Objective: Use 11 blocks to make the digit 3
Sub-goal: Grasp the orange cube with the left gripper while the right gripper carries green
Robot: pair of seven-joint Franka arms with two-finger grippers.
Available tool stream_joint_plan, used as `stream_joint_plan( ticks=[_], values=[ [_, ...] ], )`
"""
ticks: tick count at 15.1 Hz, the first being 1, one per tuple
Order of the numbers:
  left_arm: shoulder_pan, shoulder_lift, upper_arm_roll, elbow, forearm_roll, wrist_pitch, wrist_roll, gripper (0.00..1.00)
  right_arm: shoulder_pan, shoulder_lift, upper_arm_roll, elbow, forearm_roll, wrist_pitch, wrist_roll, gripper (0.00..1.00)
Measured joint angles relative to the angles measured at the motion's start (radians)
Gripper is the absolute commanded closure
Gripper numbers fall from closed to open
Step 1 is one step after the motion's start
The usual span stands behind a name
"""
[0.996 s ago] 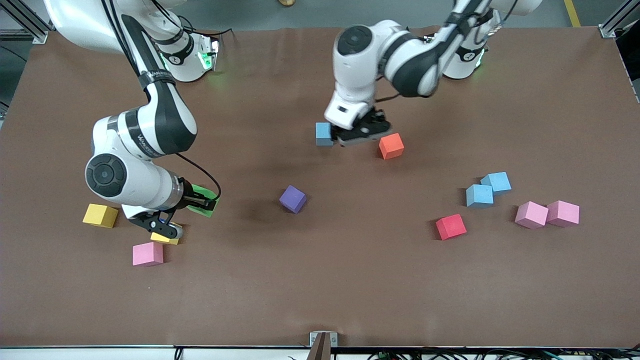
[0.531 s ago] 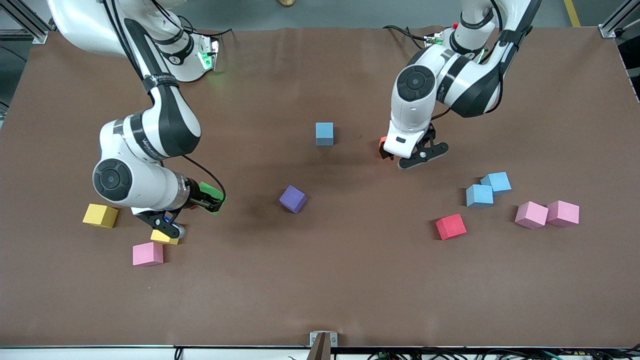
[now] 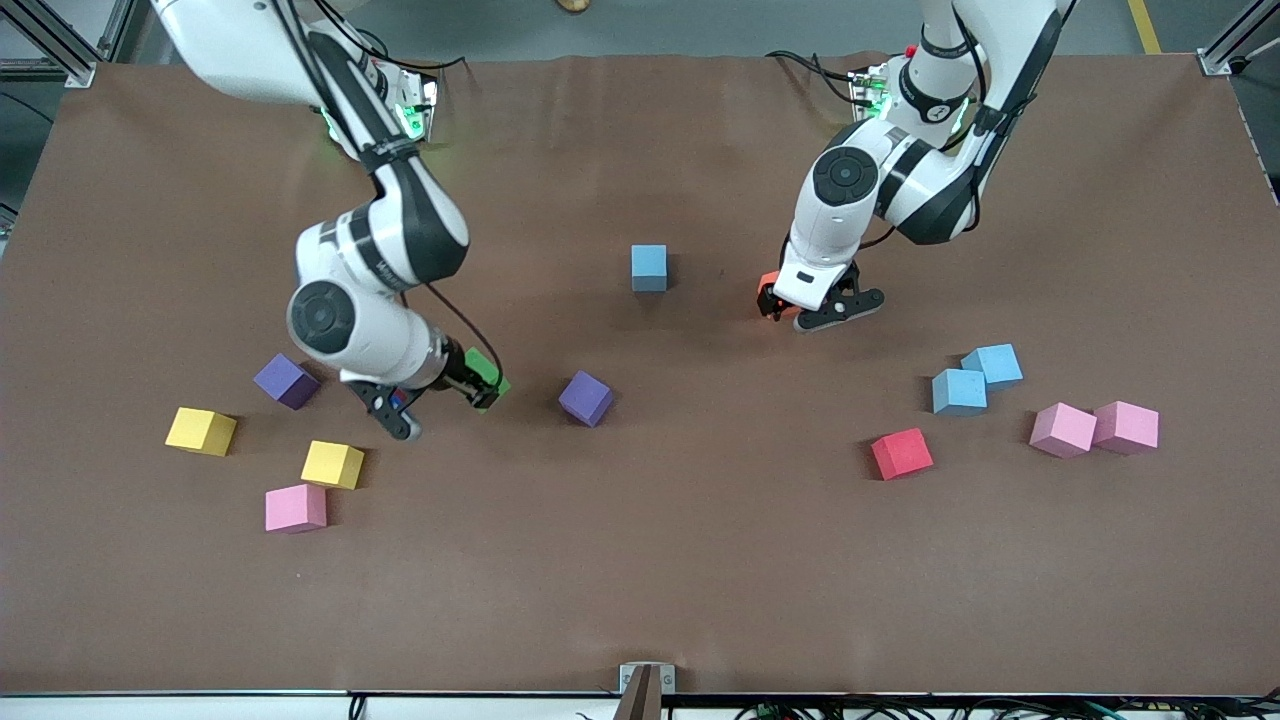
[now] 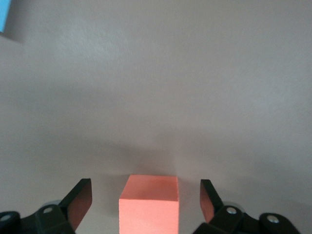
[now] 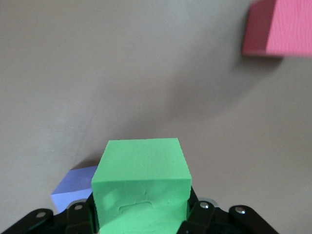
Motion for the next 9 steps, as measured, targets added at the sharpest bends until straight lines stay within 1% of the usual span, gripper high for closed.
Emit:
stream_joint_plan(
  ticks=[2, 4, 6, 9],
  values=[
    [0.000, 0.010, 0.000, -0.021, 0.000, 0.006, 0.035, 0.03, 0.038, -0.055, 0.001, -0.129, 0.000, 0.064, 0.105, 0.71],
    [0.000, 0.021, 0.000, -0.031, 0.000, 0.010, 0.066, 0.03, 0.079, -0.093, 0.001, -0.219, 0.015, 0.099, 0.217, 0.71],
    [0.000, 0.036, 0.000, -0.033, 0.000, 0.027, 0.075, 0.03, 0.128, -0.110, 0.001, -0.284, 0.052, 0.158, 0.327, 0.71],
    [0.000, 0.058, 0.000, -0.034, 0.000, 0.067, 0.077, 0.03, 0.208, -0.113, 0.002, -0.342, 0.071, 0.229, 0.517, 0.71]
  ],
)
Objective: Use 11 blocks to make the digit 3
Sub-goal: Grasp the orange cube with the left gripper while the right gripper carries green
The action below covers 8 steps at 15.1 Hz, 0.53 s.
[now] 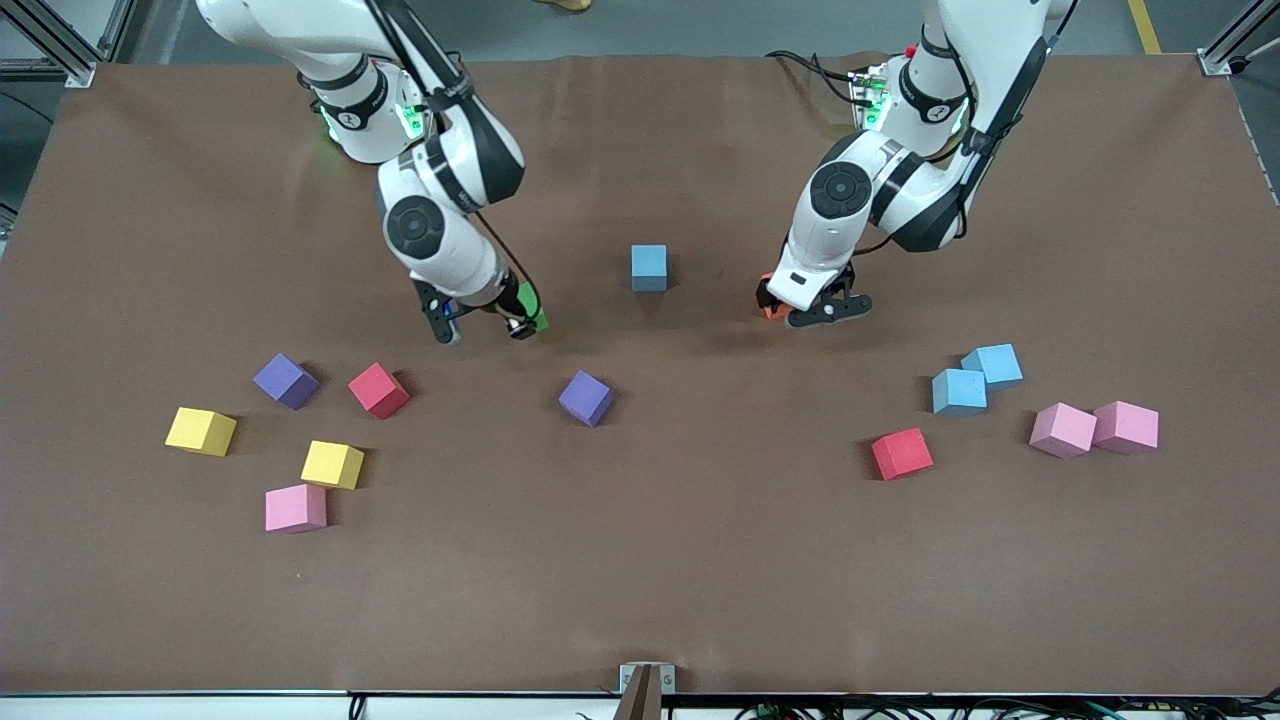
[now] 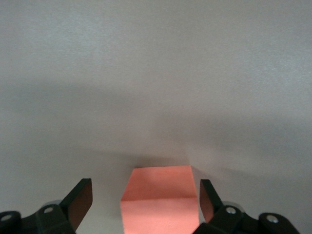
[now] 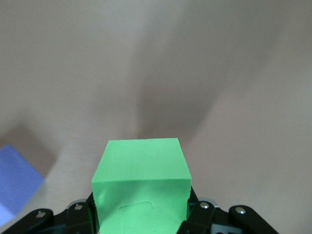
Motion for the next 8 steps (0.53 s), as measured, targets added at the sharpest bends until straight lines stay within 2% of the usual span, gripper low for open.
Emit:
stream_joint_plan(
  ticks=[3, 8],
  values=[
    [0.000, 0.013, 0.000, 0.000, 0.000, 0.020, 0.000, 0.05, 0.070, 0.000, 0.001, -0.015, 0.005, 0.045, 0.187, 0.71],
    [0.000, 0.034, 0.000, -0.029, 0.000, 0.076, 0.000, 0.19, 0.153, 0.017, 0.000, -0.061, 0.005, 0.184, 0.377, 0.71]
  ],
)
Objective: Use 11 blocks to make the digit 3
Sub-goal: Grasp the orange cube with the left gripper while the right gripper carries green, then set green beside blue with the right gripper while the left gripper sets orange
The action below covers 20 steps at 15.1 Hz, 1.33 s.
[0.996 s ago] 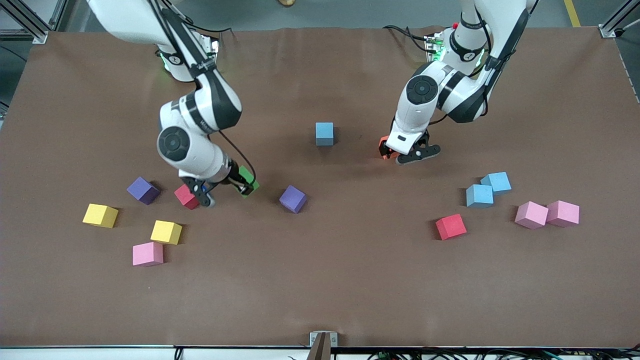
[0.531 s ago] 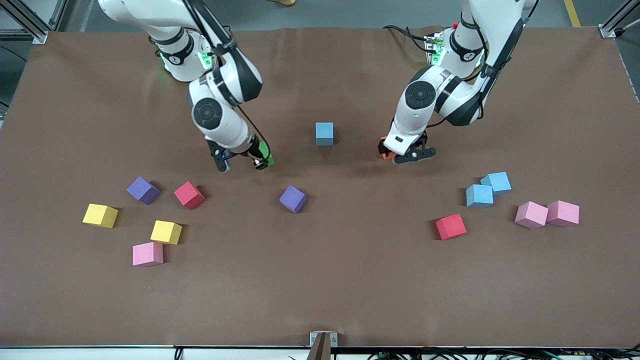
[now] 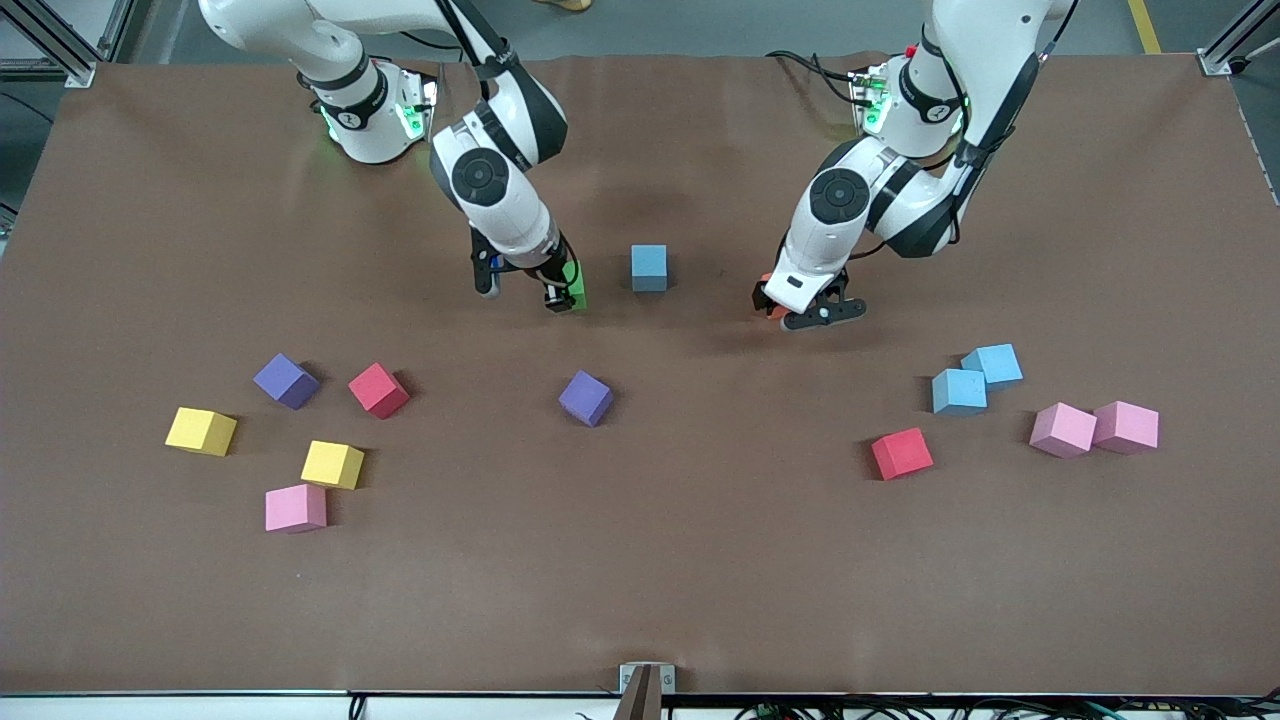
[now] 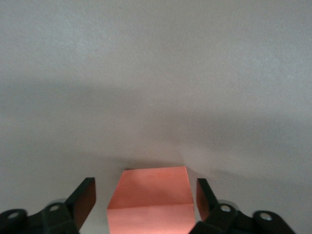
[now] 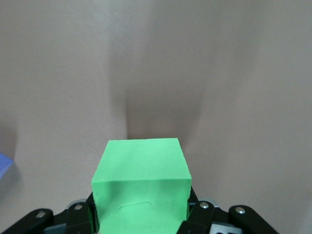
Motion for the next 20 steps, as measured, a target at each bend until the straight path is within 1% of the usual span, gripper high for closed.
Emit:
stream_joint_plan(
  ticks=[1, 3, 5, 6, 7, 9, 11, 14, 19, 20],
  values=[
    [0.000, 0.003, 0.000, -0.017, 0.000, 0.024, 0.000, 0.22, 0.014, 0.011, 0.000, -0.009, 0.000, 0.030, 0.027, 0.71],
    [0.000, 0.009, 0.000, -0.041, 0.000, 0.049, -0.004, 0.32, 0.046, 0.034, 0.000, -0.016, 0.000, 0.062, 0.081, 0.71],
    [0.001, 0.014, 0.000, -0.047, -0.001, 0.054, -0.033, 0.45, 0.075, 0.051, 0.000, -0.016, 0.003, 0.073, 0.130, 0.71],
    [0.001, 0.014, -0.001, -0.047, -0.001, 0.058, -0.052, 0.54, 0.087, 0.058, 0.000, -0.016, 0.010, 0.082, 0.149, 0.71],
    [0.001, 0.014, -0.004, -0.047, -0.001, 0.061, -0.075, 0.59, 0.099, 0.066, 0.000, -0.016, 0.022, 0.098, 0.159, 0.71],
    [0.000, 0.015, -0.019, -0.047, -0.001, 0.068, -0.139, 0.65, 0.112, 0.072, -0.002, -0.019, 0.036, 0.131, 0.173, 0.71],
    [0.000, 0.015, -0.037, -0.045, -0.001, 0.076, -0.214, 0.68, 0.118, 0.075, -0.001, -0.022, 0.038, 0.150, 0.191, 0.71],
    [0.000, 0.014, -0.065, -0.027, -0.002, 0.082, -0.377, 0.69, 0.120, 0.080, 0.005, -0.022, 0.069, 0.171, 0.200, 0.71],
    [-0.002, 0.014, -0.118, -0.020, -0.002, 0.082, -0.744, 0.69, 0.137, 0.092, 0.008, -0.010, 0.115, 0.196, 0.201, 0.71],
    [-0.003, 0.014, -0.122, -0.020, -0.002, 0.082, -0.823, 0.70, 0.142, 0.094, 0.008, -0.009, 0.118, 0.201, 0.201, 0.71]
  ],
)
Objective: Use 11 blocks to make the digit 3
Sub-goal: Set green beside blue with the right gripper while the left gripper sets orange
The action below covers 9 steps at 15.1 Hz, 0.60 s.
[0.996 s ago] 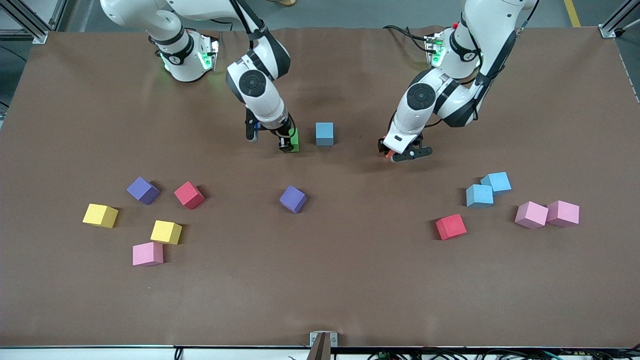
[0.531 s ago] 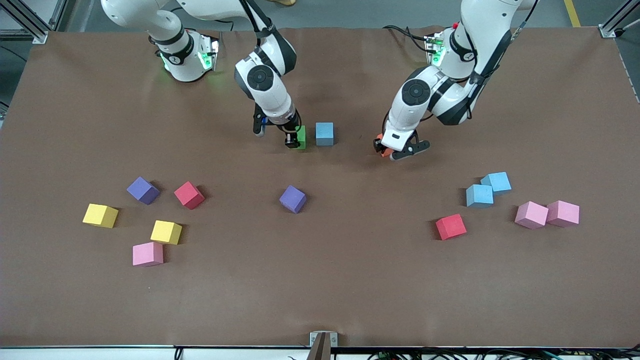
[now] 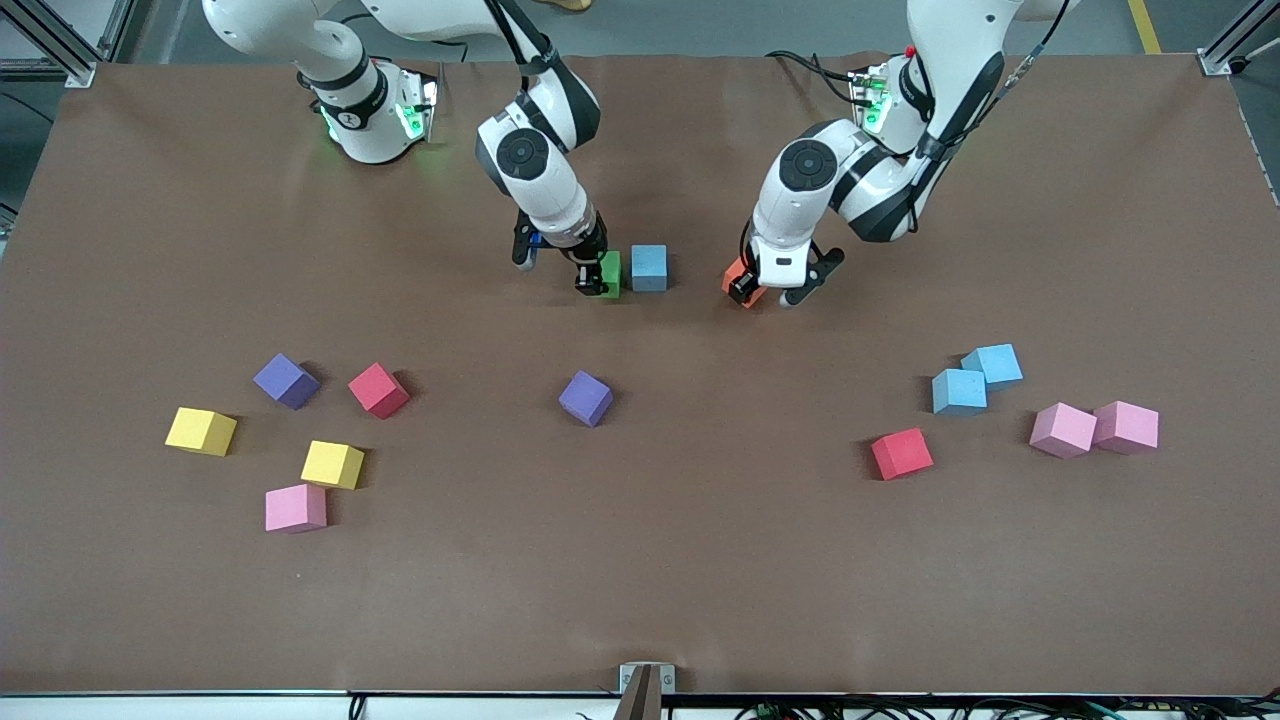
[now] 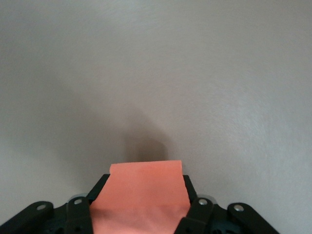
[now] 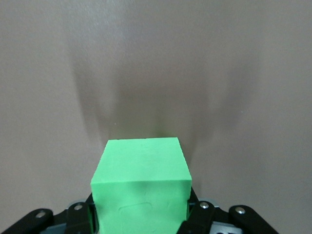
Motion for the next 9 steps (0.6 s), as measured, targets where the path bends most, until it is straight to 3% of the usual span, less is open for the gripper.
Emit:
stream_joint_plan(
  ticks=[7, 9],
  values=[
    [-0.034, 0.000, -0.006, 0.015, 0.000, 0.021, -0.509, 0.71, 0.043, 0.021, 0.000, 0.025, 0.054, 0.020, 0.001, 0.68],
    [-0.073, 0.001, -0.007, 0.018, 0.000, 0.021, -0.636, 0.71, 0.044, 0.021, -0.001, 0.026, 0.056, 0.019, 0.001, 0.52]
  ],
)
